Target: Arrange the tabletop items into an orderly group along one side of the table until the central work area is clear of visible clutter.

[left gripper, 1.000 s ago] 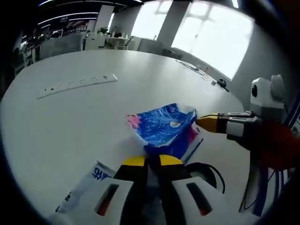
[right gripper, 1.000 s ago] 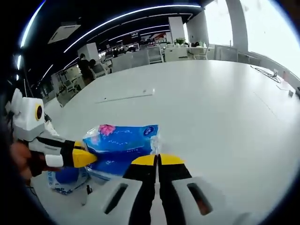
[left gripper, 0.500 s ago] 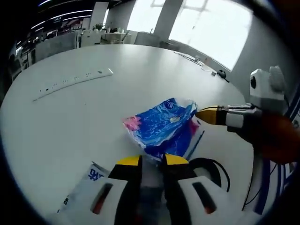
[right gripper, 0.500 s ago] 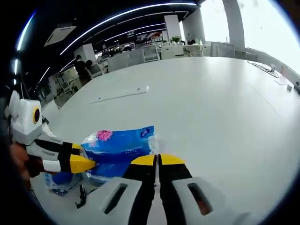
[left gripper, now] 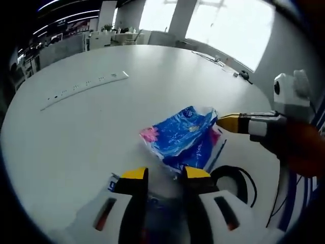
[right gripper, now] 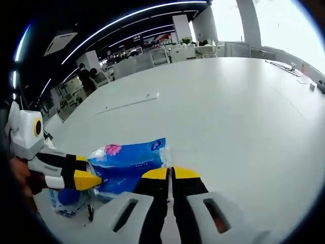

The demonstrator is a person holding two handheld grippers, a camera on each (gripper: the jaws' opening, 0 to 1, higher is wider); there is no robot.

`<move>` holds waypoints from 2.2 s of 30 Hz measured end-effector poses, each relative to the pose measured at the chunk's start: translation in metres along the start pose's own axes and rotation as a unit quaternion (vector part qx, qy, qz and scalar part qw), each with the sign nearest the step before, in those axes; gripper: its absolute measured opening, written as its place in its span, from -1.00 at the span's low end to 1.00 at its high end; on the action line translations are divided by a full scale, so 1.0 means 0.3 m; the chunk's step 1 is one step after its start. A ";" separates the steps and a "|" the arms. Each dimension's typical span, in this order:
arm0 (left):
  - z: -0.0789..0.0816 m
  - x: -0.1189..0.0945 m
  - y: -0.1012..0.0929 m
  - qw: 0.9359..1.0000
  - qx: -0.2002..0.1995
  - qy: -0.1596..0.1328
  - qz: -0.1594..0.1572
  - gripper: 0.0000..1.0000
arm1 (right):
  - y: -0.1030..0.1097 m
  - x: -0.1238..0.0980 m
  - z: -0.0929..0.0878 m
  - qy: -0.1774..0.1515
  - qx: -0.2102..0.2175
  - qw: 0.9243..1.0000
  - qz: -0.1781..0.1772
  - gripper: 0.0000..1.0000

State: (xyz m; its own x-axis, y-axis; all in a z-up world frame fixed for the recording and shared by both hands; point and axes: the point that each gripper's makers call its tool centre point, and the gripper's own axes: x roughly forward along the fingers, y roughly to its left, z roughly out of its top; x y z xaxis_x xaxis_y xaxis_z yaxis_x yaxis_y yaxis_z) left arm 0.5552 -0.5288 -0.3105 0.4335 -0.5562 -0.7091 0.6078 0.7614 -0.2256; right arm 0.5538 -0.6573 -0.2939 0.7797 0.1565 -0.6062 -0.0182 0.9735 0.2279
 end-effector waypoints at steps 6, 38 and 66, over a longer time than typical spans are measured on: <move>-0.004 0.017 0.015 1.000 0.020 0.017 -0.001 -0.46 | 0.015 0.007 -0.005 0.000 0.005 1.000 -0.006 -1.00; 0.008 -0.173 0.121 0.998 -0.033 -0.047 0.006 -0.34 | -0.008 -0.025 0.026 0.005 -0.045 0.999 0.004 -0.85; -0.175 -0.508 0.288 0.991 -0.082 -0.087 0.058 -0.34 | 0.321 -0.141 -0.003 -0.017 -0.126 0.986 0.105 -0.82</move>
State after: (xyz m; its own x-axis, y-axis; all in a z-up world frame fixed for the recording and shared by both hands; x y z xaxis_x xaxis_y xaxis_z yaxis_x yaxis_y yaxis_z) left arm 0.5067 -0.3608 -0.2569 0.6105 -0.5004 -0.6139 0.4368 0.8593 -0.2661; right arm 0.5185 -0.5699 -0.2469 0.7626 0.3581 -0.5387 -0.3340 0.9312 0.1462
